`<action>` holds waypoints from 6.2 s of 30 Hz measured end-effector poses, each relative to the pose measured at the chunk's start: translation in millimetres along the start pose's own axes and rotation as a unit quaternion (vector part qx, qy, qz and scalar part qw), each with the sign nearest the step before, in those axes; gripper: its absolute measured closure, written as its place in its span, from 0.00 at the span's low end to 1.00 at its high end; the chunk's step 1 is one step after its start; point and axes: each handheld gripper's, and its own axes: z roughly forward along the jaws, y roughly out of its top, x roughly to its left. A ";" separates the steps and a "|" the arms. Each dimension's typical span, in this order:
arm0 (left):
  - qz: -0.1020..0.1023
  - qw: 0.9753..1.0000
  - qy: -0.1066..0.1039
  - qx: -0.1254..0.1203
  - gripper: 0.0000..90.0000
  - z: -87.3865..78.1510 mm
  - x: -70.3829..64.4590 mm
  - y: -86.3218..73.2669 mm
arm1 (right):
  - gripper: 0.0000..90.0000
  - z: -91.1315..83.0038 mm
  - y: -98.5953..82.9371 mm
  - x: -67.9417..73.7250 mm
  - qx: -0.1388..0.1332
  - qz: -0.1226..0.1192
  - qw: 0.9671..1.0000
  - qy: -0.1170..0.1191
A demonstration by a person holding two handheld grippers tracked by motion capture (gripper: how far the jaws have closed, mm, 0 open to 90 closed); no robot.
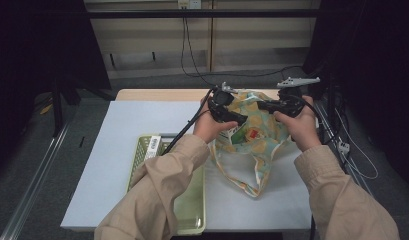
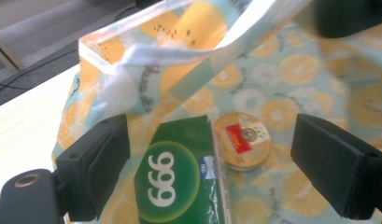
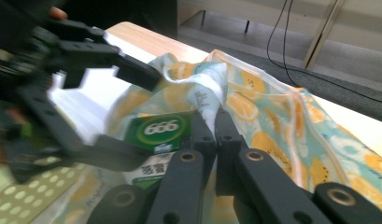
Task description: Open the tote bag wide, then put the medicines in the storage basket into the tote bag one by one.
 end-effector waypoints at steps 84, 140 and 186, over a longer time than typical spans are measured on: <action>-0.086 0.989 0.036 0.116 0.69 -188.8 29.9 -176.1 | 1.00 3.8 -42.9 2.5 0.019 0.011 1.000 0.002; -0.018 0.999 -0.043 0.009 0.69 15.4 -18.5 0.1 | 1.00 -12.1 -7.7 -3.1 -0.017 0.020 1.000 0.015; 0.047 0.998 -0.036 -0.031 1.00 -66.3 -12.0 42.2 | 1.00 -27.7 2.1 -30.8 -0.016 0.029 0.999 -0.018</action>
